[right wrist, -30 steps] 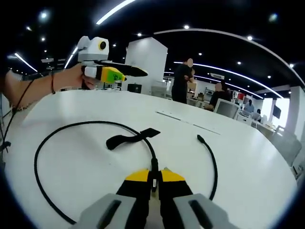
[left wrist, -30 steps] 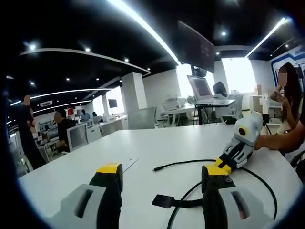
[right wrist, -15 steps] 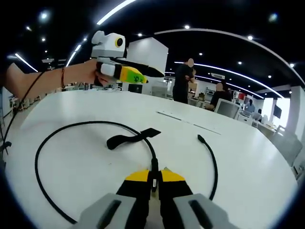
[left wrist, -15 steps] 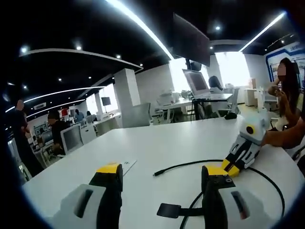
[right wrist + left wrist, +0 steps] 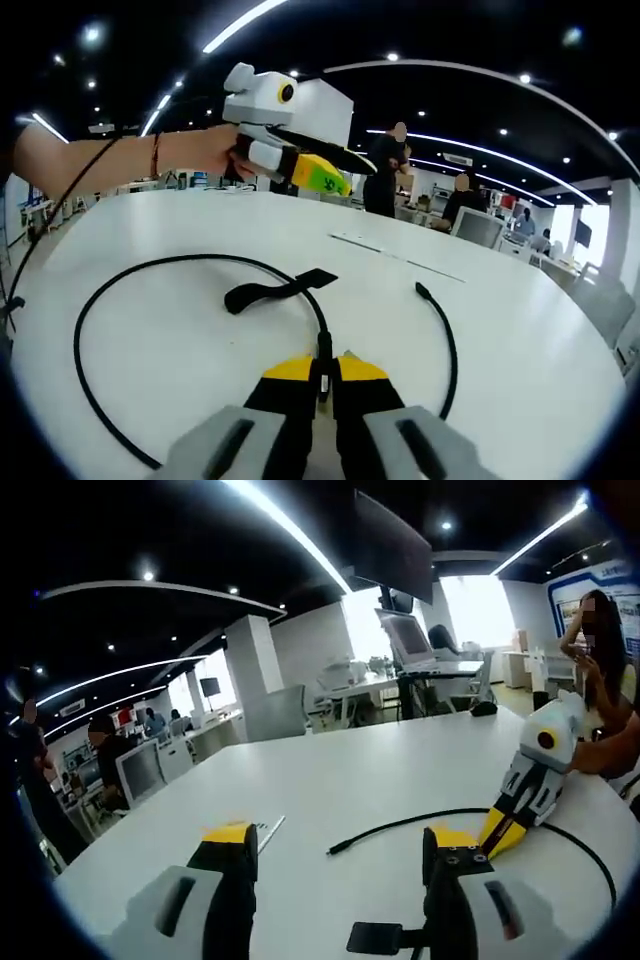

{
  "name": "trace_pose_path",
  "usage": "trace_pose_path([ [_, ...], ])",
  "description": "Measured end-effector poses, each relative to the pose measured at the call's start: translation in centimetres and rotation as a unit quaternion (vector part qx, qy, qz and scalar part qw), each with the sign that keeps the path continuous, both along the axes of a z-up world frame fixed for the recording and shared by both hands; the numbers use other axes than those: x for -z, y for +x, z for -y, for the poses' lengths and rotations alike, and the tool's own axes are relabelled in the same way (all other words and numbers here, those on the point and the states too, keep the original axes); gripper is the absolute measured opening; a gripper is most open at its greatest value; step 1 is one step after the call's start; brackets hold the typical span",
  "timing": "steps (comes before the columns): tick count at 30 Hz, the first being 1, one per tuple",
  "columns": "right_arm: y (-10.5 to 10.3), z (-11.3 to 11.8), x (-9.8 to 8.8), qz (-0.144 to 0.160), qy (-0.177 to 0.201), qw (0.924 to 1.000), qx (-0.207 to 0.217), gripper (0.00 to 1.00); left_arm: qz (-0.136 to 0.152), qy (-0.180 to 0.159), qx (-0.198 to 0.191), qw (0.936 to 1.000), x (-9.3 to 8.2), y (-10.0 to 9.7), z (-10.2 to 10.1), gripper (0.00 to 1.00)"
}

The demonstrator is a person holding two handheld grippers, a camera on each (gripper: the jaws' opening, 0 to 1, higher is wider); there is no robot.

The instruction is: Find the charging cable on the desk, coil it up and secure with Velcro.

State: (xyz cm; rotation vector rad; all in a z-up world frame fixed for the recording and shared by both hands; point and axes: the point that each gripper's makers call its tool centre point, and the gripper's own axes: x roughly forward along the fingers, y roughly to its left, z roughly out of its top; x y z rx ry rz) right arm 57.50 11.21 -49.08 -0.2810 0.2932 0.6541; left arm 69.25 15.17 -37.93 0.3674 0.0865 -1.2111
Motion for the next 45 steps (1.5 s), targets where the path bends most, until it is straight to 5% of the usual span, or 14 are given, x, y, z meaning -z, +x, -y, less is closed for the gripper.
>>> trace_pose_path([
  [45, 0.2, 0.0, 0.0, 0.005, -0.006, 1.0, -0.004, 0.08, -0.059, 0.088, 0.039, 0.9936, 7.6, 3.0, 6.7, 0.64],
])
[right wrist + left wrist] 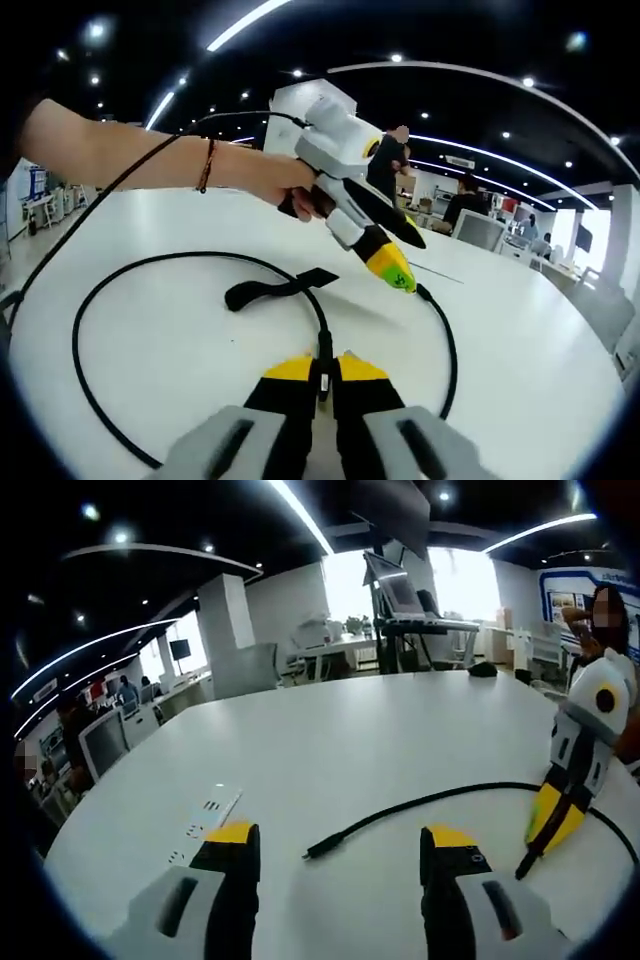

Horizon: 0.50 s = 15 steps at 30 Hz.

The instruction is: Find the charging cable on the desk, coil it up and secure with Velcro.

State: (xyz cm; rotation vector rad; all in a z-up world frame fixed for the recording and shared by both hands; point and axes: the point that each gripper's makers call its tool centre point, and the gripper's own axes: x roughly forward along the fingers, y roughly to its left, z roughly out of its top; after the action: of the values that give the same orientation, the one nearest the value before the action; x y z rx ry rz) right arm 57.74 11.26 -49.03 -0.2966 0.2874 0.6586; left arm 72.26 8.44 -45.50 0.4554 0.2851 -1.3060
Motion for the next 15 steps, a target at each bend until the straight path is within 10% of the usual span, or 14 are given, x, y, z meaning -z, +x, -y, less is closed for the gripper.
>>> trace_pose_path([
  [15, 0.1, 0.0, 0.2, 0.0, 0.0, 1.0, -0.001, 0.08, -0.019, 0.024, 0.008, 0.9995, 2.3, 0.9, 1.4, 0.62],
])
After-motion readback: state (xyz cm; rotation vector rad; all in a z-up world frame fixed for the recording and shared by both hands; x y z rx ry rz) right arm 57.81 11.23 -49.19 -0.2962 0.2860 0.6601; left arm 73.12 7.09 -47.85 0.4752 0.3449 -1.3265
